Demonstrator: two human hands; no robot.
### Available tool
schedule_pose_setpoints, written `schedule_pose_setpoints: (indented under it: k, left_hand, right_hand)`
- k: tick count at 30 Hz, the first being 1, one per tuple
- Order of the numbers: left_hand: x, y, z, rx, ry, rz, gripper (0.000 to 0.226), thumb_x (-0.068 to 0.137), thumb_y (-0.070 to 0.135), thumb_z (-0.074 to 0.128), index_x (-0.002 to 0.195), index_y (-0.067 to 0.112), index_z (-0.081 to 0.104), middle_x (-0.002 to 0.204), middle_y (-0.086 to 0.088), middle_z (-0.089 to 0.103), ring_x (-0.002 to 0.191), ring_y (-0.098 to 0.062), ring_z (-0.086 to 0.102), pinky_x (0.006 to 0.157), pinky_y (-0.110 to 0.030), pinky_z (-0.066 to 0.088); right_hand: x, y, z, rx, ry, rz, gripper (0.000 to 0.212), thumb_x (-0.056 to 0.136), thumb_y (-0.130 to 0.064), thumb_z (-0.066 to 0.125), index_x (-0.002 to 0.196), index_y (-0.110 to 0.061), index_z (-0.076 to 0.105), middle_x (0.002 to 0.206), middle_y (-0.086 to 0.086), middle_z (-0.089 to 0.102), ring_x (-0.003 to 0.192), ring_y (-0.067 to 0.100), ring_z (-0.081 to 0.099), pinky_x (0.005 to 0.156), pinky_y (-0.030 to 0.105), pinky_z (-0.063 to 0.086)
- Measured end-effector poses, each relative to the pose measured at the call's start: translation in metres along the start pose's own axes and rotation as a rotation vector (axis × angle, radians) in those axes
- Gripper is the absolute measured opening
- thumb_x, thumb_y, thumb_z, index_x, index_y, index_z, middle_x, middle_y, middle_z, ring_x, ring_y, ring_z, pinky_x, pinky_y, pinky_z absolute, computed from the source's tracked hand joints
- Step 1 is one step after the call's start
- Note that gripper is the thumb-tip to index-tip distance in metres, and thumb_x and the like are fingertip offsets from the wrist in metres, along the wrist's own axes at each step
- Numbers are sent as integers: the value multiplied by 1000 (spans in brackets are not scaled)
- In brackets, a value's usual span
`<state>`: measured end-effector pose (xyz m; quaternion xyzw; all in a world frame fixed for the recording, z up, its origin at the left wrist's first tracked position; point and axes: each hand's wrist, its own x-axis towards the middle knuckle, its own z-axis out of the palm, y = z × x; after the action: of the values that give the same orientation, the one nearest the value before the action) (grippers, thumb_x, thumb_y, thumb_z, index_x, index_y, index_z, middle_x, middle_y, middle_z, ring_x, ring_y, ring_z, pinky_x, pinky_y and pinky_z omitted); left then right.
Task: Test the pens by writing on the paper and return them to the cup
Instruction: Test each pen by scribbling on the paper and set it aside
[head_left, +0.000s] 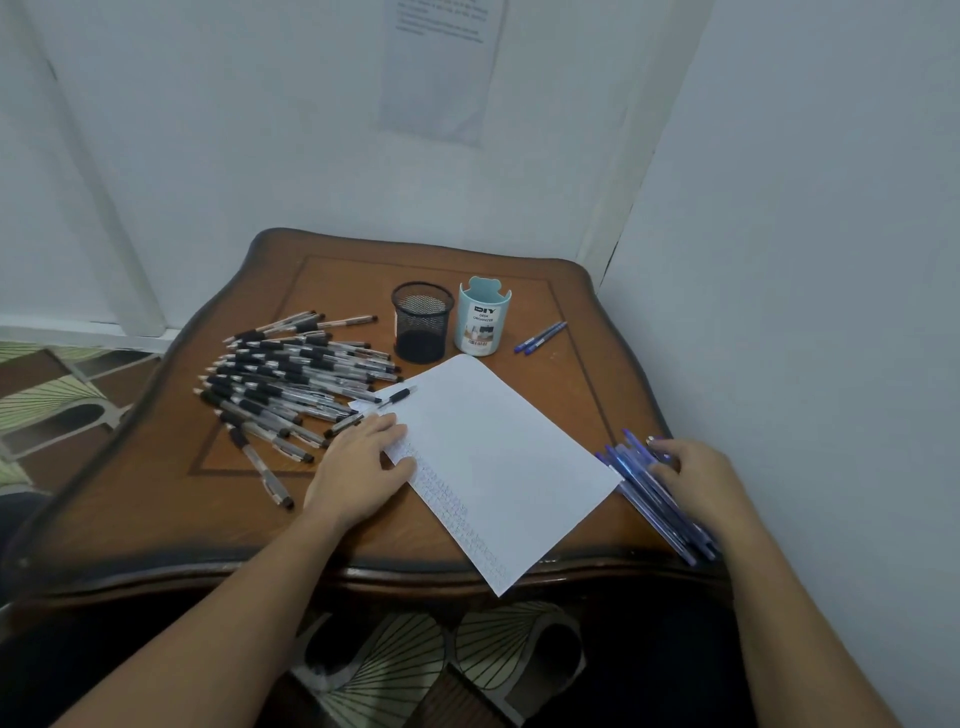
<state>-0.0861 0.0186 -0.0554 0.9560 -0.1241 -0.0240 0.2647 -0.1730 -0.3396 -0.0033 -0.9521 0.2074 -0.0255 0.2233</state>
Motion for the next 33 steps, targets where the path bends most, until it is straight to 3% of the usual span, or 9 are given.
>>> schedule_pose_setpoints:
  k: [3, 8, 11, 16, 20, 25, 29, 33]
  left_hand:
    - [0, 0, 0, -6, -2, 3, 55, 95, 45, 53, 145, 25, 44, 156, 7, 31, 145, -12, 22, 118, -35, 15]
    - [0, 0, 0, -8, -6, -2, 55, 95, 45, 53, 146, 25, 43, 156, 7, 32, 145, -12, 22, 118, -36, 16]
    - [0, 1, -1, -6, -4, -6, 55, 95, 45, 53, 146, 25, 43, 156, 7, 32, 145, -11, 22, 118, -35, 16]
    - [2, 0, -2, -12, -3, -1, 55, 95, 45, 53, 146, 26, 43, 156, 8, 32, 145, -10, 22, 118, -35, 15]
    - [3, -2, 0, -8, -3, 10, 55, 95, 46, 51, 146, 26, 43, 157, 8, 30, 145, -9, 20, 118, -32, 13]
    - [6, -6, 3, -4, 8, 21, 56, 94, 47, 51, 146, 27, 43, 157, 9, 30, 145, -7, 20, 117, -29, 11]
    - [7, -9, 5, 3, 14, 29, 57, 95, 48, 49, 147, 28, 41, 157, 10, 28, 145, -6, 19, 118, -29, 10]
    - [9, -9, 6, 8, 19, 34, 56, 95, 49, 49, 147, 29, 40, 158, 11, 27, 145, -6, 18, 119, -30, 11]
  right_hand:
    - [1, 3, 5, -53, -21, 9, 36, 96, -18, 60, 131, -10, 63, 134, 12, 61, 121, 30, 57, 99, 32, 41]
    - [5, -6, 8, -29, 23, -65, 39, 96, -24, 61, 133, -11, 61, 120, 11, 61, 103, 23, 57, 90, 33, 44]
    - [14, -23, 11, 43, 59, -108, 39, 97, -26, 61, 134, -16, 60, 126, 8, 58, 106, 20, 57, 92, 36, 49]
    - [48, -67, 27, 216, 48, -157, 34, 97, -24, 61, 131, -20, 60, 118, -3, 56, 101, 11, 50, 83, 26, 42]
    - [86, -98, 46, 307, -30, -87, 37, 98, -17, 60, 134, -21, 58, 132, 2, 58, 112, 18, 53, 93, 31, 44]
    - [138, -119, 68, 178, -98, -13, 46, 100, -19, 55, 144, -31, 48, 147, 5, 50, 134, 30, 44, 115, 47, 33]
    - [164, -130, 76, -18, -110, 23, 49, 104, -25, 46, 150, -38, 36, 153, 9, 39, 139, 33, 33, 114, 47, 24]
    - [176, -132, 83, -100, -75, 0, 46, 105, -25, 43, 150, -34, 40, 154, 10, 35, 139, 34, 30, 114, 48, 24]
